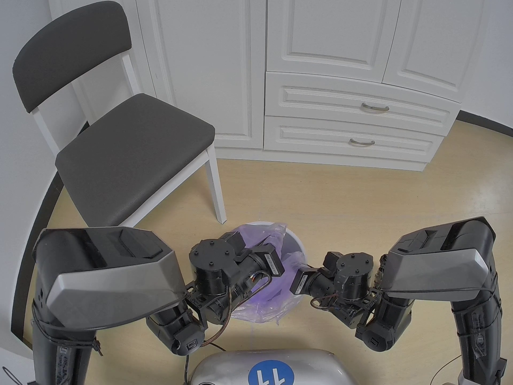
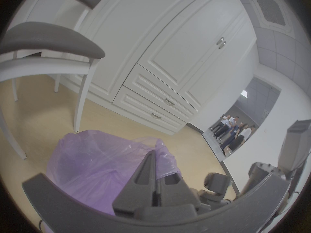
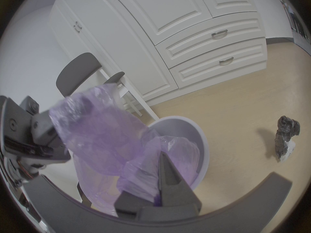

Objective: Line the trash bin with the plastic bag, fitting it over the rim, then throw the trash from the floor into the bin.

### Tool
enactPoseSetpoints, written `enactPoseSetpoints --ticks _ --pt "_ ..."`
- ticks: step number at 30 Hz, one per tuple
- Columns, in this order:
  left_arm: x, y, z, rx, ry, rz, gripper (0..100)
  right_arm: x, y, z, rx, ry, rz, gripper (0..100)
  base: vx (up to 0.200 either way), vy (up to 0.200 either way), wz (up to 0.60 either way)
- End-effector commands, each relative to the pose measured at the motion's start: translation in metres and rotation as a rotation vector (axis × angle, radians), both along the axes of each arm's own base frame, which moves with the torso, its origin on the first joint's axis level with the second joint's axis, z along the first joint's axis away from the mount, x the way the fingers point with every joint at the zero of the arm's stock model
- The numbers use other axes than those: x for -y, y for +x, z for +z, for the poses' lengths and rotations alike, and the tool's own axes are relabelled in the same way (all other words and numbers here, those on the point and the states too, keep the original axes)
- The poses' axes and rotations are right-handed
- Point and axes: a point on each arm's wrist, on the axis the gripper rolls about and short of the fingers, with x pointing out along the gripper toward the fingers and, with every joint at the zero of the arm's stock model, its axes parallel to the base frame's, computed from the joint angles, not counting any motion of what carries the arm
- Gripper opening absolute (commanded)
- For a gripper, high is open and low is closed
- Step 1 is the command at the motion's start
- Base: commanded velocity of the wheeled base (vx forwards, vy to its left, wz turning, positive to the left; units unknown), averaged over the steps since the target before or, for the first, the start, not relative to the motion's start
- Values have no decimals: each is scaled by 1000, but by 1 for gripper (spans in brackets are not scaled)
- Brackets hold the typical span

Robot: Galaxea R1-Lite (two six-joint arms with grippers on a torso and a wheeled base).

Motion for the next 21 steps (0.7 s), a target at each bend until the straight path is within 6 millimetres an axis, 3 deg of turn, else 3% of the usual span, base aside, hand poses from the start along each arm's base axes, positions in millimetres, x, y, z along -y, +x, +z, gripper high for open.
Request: enactPoseSetpoints --ticks 1,10,16,21 --pt "1 16 -19 -29 -20 33 0 4 10 -1 17 30 -27 0 0 0 0" --pt "3 27 -19 -51 -105 49 0 22 26 3 34 44 -81 0 0 0 0" --pt "22 41 -39 -64 -95 28 0 31 31 9 36 62 -84 0 0 0 0" --pt "33 55 -48 -77 -84 30 0 31 29 25 62 104 -84 0 0 0 0"
